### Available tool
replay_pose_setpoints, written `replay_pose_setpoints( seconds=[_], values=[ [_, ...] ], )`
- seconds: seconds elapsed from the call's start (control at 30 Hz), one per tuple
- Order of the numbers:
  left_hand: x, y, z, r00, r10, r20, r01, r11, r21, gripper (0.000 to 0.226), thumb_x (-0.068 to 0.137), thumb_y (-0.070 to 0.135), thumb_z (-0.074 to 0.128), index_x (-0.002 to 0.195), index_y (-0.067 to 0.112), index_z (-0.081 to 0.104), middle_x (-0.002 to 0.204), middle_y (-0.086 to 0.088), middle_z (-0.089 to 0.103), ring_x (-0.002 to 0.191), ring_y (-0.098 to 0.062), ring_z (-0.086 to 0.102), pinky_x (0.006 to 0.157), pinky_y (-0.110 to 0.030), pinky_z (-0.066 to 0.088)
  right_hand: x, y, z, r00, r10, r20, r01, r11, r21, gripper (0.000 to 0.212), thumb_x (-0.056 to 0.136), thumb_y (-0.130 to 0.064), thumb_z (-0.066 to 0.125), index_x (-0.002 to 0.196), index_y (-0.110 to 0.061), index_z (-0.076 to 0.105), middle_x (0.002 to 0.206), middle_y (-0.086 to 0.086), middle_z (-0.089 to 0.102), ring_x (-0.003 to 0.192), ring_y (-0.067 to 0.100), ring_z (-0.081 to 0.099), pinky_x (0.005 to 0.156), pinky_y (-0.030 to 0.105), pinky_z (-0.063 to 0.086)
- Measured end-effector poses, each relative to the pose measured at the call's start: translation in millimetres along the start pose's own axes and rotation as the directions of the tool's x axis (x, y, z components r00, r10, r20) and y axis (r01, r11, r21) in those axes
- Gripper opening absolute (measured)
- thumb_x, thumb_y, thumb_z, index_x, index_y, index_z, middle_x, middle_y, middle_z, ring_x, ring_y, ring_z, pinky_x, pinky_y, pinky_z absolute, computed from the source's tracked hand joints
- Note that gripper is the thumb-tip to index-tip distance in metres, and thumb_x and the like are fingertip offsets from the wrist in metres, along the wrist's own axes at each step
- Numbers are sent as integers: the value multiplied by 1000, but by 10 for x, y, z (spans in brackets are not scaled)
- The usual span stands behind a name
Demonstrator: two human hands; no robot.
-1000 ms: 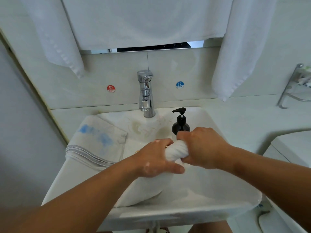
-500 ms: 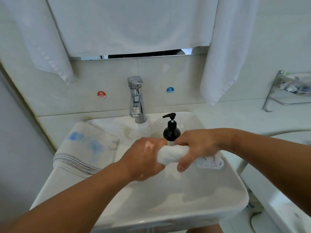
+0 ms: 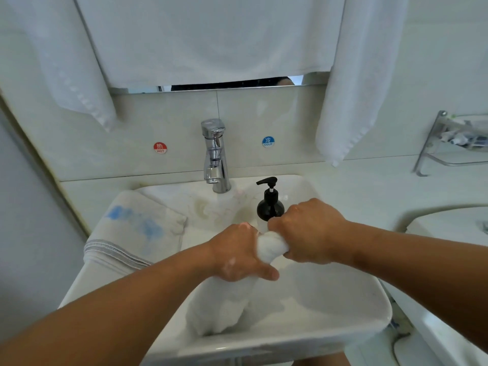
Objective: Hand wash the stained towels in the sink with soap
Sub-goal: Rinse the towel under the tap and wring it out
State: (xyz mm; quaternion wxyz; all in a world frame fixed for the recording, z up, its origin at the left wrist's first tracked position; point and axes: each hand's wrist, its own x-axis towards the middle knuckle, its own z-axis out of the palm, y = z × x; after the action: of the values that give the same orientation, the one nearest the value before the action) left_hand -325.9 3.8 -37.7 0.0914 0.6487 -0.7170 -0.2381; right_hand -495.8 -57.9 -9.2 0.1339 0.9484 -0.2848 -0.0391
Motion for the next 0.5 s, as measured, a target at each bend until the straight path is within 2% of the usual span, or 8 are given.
replay_pose_setpoints(
  seconds=[0.07, 0.1, 0.17, 0.23, 0.37, 0.43, 0.5],
  values=[
    [-29, 16, 76, 999, -40, -34, 35, 989, -143, 38, 72, 39, 84, 82, 10, 63, 68, 1, 59, 58, -17, 53, 55, -32, 43, 6, 17, 87, 995, -29, -93, 30, 1000, 5, 21, 89, -39, 59, 107, -28, 54, 88, -3, 63, 73, 27, 57, 65, 33, 39],
    [-43, 16, 113, 996, -66, -51, 54, 974, -221, 33, 71, 34, 84, 82, 10, 63, 67, 2, 58, 56, -15, 51, 53, -29, 41, 19, 26, 131, 986, -48, -162, 47, 999, -6, 21, 86, -38, 63, 102, -28, 55, 84, -4, 65, 66, 27, 55, 61, 32, 37],
    [-80, 12, 168, 992, -116, -56, 87, 925, -369, 27, 70, 27, 82, 78, 12, 60, 65, 2, 56, 54, -15, 49, 52, -28, 40, 54, 46, 230, 949, -97, -300, 80, 995, -67, 28, 66, -34, 78, 84, -26, 58, 63, -6, 59, 46, 24, 50, 48, 28, 29],
    [-116, 24, 191, 987, -157, -28, 124, 866, -485, 25, 67, 24, 82, 78, 14, 61, 65, 2, 57, 53, -15, 51, 53, -25, 41, 81, 62, 290, 930, -105, -352, 95, 994, -47, 33, 53, -29, 82, 74, -26, 57, 51, -8, 51, 36, 22, 46, 44, 23, 22],
    [-168, 50, 228, 982, -180, 53, 166, 707, -687, 44, 56, 24, 78, 96, 9, 70, 71, -3, 63, 62, -19, 61, 61, -31, 50, 104, 63, 350, 888, -115, -445, 113, 993, -32, 31, 51, -25, 80, 74, -25, 59, 51, -8, 48, 37, 21, 45, 43, 23, 20],
    [-174, 52, 230, 983, -161, 89, 173, 643, -746, 41, 58, 18, 76, 96, 4, 69, 70, -4, 62, 62, -21, 61, 60, -30, 49, 105, 66, 347, 882, -108, -459, 106, 994, -31, 30, 51, -25, 80, 73, -25, 59, 52, -8, 48, 38, 21, 44, 45, 23, 20],
    [-182, 64, 191, 986, -120, 115, 165, 631, -758, 36, 62, 16, 76, 94, 3, 68, 70, -4, 61, 62, -20, 60, 62, -31, 49, 90, 72, 373, 868, -103, -485, 105, 994, -24, 33, 50, -24, 80, 72, -23, 56, 51, -8, 47, 38, 21, 41, 45, 23, 19]
  ],
)
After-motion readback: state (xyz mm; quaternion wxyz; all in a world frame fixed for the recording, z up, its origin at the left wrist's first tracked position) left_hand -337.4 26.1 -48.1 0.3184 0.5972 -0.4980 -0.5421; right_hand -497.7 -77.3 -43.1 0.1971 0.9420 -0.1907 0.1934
